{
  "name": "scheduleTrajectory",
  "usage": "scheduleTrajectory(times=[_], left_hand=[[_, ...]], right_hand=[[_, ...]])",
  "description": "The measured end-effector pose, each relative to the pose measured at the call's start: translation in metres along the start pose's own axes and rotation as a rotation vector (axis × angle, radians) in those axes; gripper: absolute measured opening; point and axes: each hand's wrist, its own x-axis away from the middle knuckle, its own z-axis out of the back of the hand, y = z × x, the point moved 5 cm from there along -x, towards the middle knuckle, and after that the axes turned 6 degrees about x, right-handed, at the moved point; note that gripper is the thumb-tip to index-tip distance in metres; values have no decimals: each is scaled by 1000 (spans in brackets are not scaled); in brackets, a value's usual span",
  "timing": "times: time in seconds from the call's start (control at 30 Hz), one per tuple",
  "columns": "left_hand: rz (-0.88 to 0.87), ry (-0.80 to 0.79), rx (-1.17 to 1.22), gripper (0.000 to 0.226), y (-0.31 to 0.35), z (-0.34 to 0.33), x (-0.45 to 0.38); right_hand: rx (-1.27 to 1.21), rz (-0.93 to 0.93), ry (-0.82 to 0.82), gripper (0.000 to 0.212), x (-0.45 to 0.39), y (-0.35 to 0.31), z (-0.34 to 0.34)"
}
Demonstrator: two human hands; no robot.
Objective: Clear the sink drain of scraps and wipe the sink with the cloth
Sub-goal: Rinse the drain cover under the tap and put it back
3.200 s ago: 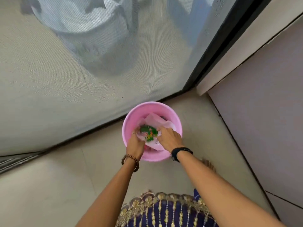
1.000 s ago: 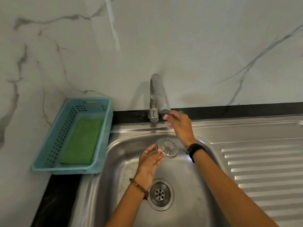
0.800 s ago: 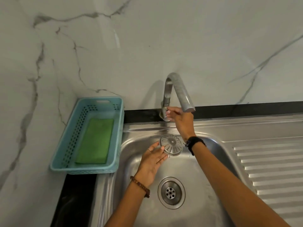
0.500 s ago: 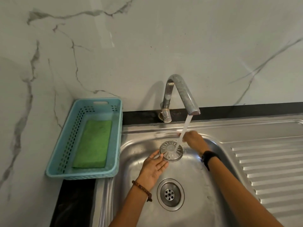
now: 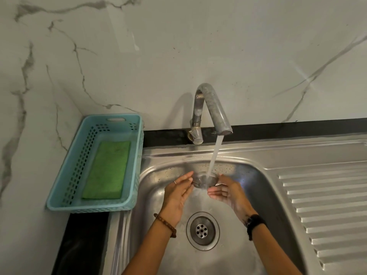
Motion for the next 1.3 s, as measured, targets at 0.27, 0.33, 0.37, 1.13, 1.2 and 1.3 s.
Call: scheduleTrajectory(times=[0.27, 0.33, 0.37, 1.13, 1.2, 1.3], left_hand=[[51, 90, 50, 24, -14, 5, 13], [48, 65, 6, 28, -19, 0, 18], [23, 64, -12, 28, -20, -4, 21], [-338, 434, -528, 22, -14, -17, 32], [-456, 461, -777, 19, -4, -25, 36], [-381, 401, -938, 20, 0, -23, 29]], right_hand=[[487, 320, 41, 19, 4, -39, -7], [572, 428, 47, 25, 10, -43, -3], [576, 464, 43, 24, 13, -42, 0], [500, 500, -30, 21, 2, -32, 21], [426, 446, -31, 19, -4, -29, 27], [294, 322, -91, 19, -13, -26, 22]])
